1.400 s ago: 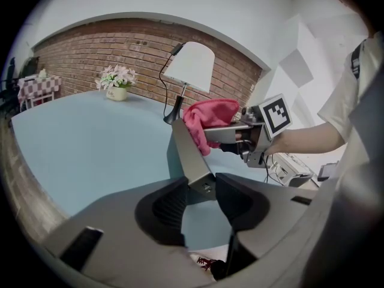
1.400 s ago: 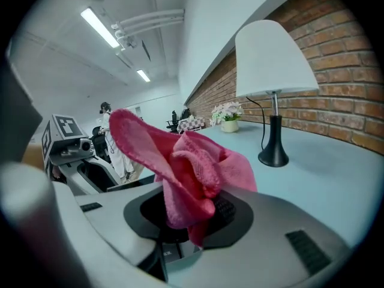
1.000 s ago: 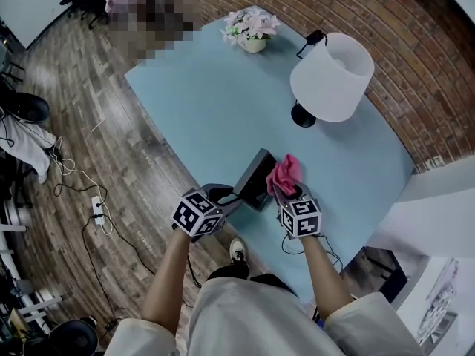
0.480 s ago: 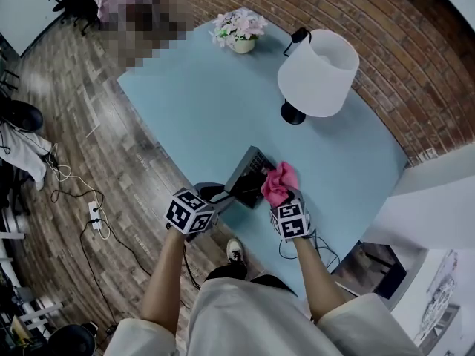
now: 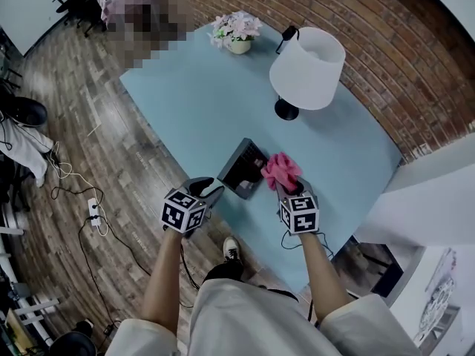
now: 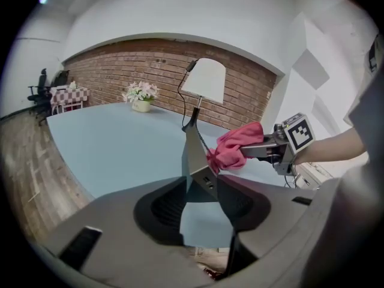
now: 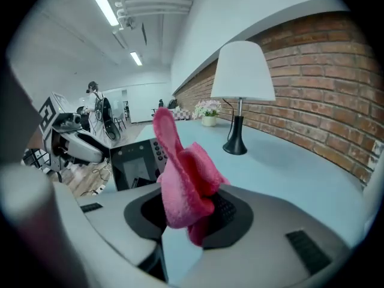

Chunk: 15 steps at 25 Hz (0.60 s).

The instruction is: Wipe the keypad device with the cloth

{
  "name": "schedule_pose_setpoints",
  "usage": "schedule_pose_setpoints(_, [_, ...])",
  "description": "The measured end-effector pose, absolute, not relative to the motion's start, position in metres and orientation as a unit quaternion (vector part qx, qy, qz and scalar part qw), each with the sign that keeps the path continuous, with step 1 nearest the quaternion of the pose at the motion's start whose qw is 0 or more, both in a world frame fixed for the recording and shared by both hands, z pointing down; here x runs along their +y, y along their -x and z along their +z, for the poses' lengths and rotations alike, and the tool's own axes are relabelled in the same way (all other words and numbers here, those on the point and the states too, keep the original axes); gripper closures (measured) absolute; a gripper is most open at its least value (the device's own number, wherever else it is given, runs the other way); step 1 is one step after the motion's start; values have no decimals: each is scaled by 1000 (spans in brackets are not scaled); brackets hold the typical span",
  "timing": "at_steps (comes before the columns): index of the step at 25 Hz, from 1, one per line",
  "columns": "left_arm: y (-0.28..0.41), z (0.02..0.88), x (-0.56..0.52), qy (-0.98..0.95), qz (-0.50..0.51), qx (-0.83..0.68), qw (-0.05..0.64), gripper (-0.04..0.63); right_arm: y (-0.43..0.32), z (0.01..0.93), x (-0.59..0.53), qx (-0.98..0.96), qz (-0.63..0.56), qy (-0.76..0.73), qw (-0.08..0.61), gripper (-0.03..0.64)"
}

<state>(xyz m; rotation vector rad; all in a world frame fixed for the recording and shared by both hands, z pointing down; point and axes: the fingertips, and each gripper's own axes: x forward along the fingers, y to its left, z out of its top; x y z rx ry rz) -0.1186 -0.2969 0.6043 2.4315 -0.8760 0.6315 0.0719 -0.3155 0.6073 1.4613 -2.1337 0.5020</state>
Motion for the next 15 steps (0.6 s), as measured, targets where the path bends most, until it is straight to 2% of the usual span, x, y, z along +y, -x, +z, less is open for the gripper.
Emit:
schedule_pose_setpoints(6, [130,579,-279,-879,229,-371,195,394,-83,555,-294,-806,159,-529,214,488])
schedule_pose_setpoints(15, [108,533,-221,-873,220,-408,151,405,-101,477,-246,-836,127,-511,154,488])
